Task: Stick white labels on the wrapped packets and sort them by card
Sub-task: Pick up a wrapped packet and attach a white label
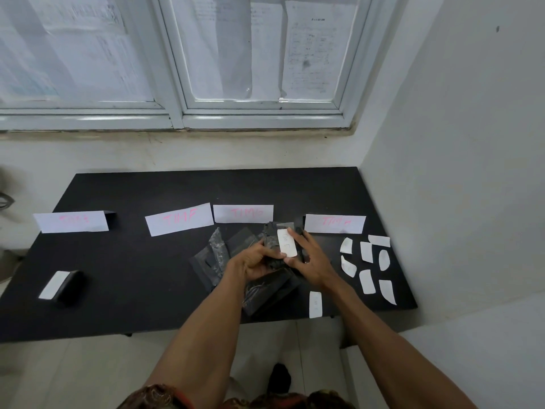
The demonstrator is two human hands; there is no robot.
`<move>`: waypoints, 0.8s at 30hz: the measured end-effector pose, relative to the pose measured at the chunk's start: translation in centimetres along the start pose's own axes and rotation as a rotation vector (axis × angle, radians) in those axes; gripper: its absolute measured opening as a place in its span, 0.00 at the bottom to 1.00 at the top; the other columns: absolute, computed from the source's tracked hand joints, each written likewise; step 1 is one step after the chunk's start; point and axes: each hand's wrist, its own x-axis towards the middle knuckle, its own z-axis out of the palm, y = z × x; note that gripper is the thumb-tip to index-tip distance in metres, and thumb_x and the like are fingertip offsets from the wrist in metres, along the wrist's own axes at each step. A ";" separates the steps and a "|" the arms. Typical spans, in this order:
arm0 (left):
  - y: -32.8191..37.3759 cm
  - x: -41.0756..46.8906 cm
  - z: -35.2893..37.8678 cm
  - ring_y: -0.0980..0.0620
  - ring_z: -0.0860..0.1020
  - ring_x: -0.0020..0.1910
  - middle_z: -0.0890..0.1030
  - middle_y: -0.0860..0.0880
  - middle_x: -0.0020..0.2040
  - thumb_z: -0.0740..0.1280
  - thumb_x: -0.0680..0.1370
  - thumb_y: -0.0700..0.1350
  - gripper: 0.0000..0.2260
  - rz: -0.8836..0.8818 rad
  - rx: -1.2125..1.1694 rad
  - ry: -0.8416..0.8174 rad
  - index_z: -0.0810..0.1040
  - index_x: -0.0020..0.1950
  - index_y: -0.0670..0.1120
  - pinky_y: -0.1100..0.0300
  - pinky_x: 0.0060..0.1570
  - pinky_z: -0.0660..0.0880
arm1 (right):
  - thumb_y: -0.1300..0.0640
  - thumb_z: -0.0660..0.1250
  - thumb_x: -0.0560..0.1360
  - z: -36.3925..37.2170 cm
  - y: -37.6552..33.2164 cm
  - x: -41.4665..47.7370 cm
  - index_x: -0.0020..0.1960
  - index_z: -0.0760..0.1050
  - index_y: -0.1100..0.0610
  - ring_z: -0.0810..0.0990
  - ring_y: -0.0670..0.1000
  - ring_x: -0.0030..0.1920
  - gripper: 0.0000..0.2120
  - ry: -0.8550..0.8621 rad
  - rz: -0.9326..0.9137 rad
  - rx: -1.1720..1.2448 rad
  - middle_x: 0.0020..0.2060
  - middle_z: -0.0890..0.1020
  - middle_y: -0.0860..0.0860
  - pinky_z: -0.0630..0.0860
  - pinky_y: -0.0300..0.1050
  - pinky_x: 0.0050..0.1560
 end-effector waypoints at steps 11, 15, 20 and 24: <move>0.5 -0.7 0.2 0.43 0.79 0.52 0.81 0.41 0.52 0.71 0.74 0.46 0.17 -0.097 -0.009 0.118 0.76 0.61 0.41 0.48 0.55 0.78 | 0.60 0.58 0.76 1.5 -1.2 0.0 0.71 0.59 0.33 0.70 0.45 0.62 0.31 0.020 -0.030 0.024 0.67 0.65 0.46 0.72 0.42 0.61; 0.8 0.0 -0.2 0.42 0.79 0.52 0.82 0.41 0.53 0.68 0.75 0.58 0.23 -0.084 -0.065 0.081 0.78 0.62 0.44 0.46 0.58 0.76 | 0.60 0.57 0.78 1.5 -1.5 0.3 0.71 0.60 0.32 0.66 0.48 0.67 0.29 0.012 -0.050 0.017 0.72 0.62 0.48 0.72 0.46 0.65; 1.1 0.2 -0.1 0.42 0.80 0.50 0.82 0.42 0.50 0.63 0.78 0.60 0.21 -0.075 -0.056 0.085 0.78 0.57 0.44 0.46 0.54 0.77 | 0.57 0.58 0.76 1.5 -1.6 0.5 0.72 0.60 0.34 0.66 0.49 0.69 0.28 0.028 -0.094 -0.008 0.72 0.61 0.48 0.74 0.54 0.65; 1.3 0.0 -0.4 0.43 0.80 0.49 0.82 0.42 0.51 0.63 0.79 0.57 0.19 -0.077 -0.083 0.101 0.78 0.59 0.44 0.48 0.50 0.78 | 0.56 0.58 0.75 1.7 -1.8 1.0 0.71 0.61 0.35 0.67 0.49 0.68 0.27 0.028 -0.070 0.003 0.72 0.64 0.49 0.72 0.55 0.67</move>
